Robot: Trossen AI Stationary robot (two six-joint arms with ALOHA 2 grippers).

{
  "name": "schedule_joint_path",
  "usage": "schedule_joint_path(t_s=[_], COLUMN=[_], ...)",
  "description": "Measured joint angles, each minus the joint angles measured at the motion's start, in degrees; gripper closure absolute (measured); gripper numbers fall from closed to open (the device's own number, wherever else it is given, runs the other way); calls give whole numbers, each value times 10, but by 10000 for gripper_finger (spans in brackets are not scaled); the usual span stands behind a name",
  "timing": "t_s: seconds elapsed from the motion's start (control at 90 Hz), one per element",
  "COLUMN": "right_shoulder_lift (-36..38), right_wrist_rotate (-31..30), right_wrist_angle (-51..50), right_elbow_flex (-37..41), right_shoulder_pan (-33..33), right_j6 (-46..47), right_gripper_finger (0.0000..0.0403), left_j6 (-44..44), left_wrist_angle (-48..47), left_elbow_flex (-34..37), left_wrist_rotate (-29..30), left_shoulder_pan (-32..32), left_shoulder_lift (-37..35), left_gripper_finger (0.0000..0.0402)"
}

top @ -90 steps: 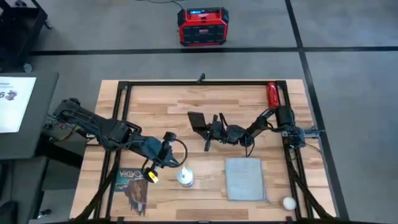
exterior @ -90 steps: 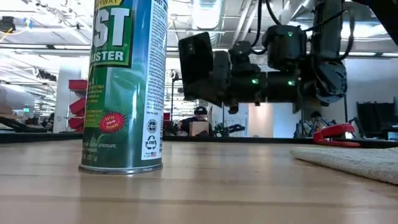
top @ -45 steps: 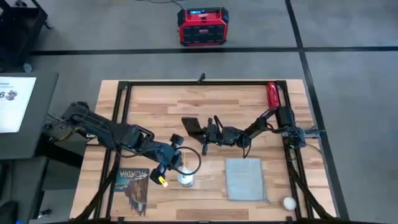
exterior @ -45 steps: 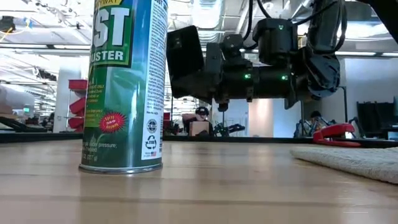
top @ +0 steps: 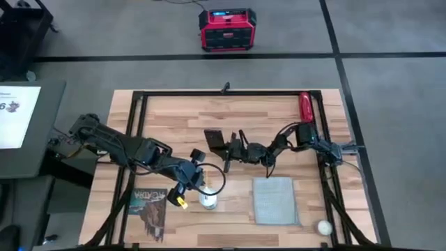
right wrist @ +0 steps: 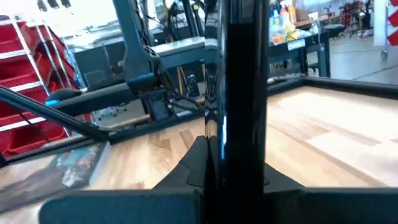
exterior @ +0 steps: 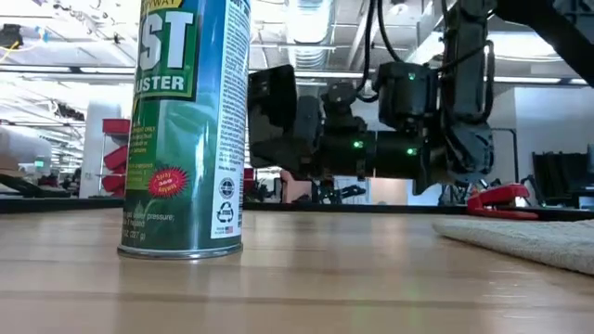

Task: Apply microfiber cloth
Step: Spray the back of the cellphone using the spray bottle

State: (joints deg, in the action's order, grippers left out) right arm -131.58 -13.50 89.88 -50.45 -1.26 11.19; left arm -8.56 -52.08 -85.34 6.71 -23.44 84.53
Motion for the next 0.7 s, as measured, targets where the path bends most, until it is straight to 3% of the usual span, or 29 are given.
schedule_joint_path(t_s=[0.367,0.7], right_shoulder_lift=[1,1], right_wrist_rotate=[1,2], right_wrist_angle=[1,0], right_elbow_flex=[-14,-15], right_shoulder_pan=[3,2], right_j6=[-21,-22], right_gripper_finger=[391,391], left_j6=[-7,-37], left_wrist_angle=[-46,-122], left_elbow_flex=[-11,-128], left_wrist_rotate=[-7,-4], left_shoulder_pan=[8,12], left_shoulder_lift=[42,101], left_gripper_finger=[402,402])
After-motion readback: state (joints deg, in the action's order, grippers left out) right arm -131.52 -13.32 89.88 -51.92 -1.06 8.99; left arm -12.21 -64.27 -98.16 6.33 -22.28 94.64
